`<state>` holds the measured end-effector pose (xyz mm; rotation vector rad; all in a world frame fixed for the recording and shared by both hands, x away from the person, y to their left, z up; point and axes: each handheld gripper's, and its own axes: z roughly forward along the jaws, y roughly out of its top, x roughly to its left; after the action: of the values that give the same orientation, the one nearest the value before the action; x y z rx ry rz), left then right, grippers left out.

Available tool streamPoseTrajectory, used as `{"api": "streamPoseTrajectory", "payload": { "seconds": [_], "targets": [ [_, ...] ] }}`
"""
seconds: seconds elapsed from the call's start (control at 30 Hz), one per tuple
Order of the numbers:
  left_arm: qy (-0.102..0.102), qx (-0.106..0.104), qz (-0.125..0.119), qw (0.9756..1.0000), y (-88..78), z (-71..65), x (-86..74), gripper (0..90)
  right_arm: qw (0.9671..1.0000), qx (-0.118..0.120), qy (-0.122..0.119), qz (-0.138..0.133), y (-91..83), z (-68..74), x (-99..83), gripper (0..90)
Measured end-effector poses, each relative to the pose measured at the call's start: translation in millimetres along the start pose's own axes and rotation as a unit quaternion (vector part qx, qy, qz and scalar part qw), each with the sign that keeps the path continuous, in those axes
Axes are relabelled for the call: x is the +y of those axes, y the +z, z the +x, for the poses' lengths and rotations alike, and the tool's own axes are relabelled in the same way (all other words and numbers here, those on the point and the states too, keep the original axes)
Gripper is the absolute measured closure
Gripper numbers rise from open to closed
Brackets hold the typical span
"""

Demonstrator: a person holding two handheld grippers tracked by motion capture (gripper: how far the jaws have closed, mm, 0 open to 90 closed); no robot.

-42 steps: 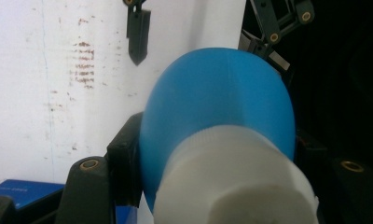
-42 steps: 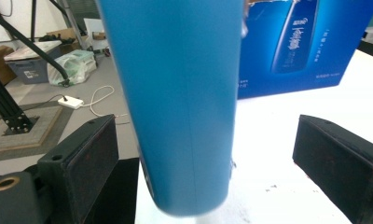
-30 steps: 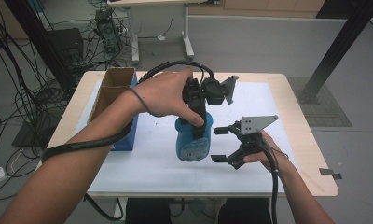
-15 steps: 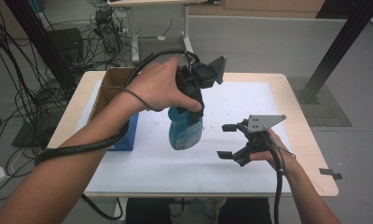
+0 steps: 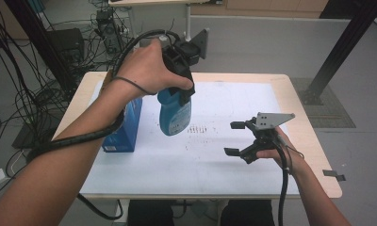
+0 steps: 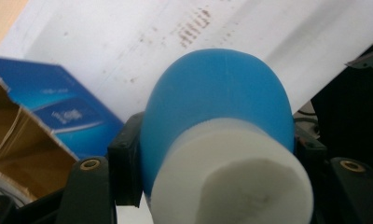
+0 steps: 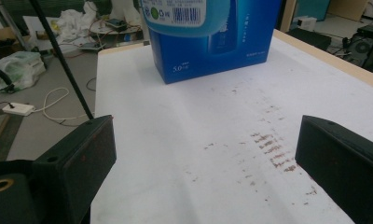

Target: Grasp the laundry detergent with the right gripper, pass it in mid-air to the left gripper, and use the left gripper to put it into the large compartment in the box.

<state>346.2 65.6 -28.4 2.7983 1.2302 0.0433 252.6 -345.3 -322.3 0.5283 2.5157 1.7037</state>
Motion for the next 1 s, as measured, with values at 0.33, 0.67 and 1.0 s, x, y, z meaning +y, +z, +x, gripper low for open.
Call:
{"api": "streamPoseTrajectory", "payload": {
  "seconds": [0.33,0.67,1.0],
  "targets": [
    [-0.104,0.003,-0.034,0.9940,-29.1,51.4,-24.3,37.6,0.9997,-0.018,0.013,0.008,-3.0,2.5,-4.2,5.1],
    [-0.207,0.015,-0.039,0.9775,-44.3,92.1,-43.0,37.6,0.9993,-0.034,0.014,-0.001,-10.0,4.3,-5.8,3.7],
    [-0.272,0.038,-0.021,0.9613,-49.4,117.4,-56.4,37.6,0.9988,-0.045,0.020,0.000,-8.7,4.8,-8.2,3.4]
  ]
}}
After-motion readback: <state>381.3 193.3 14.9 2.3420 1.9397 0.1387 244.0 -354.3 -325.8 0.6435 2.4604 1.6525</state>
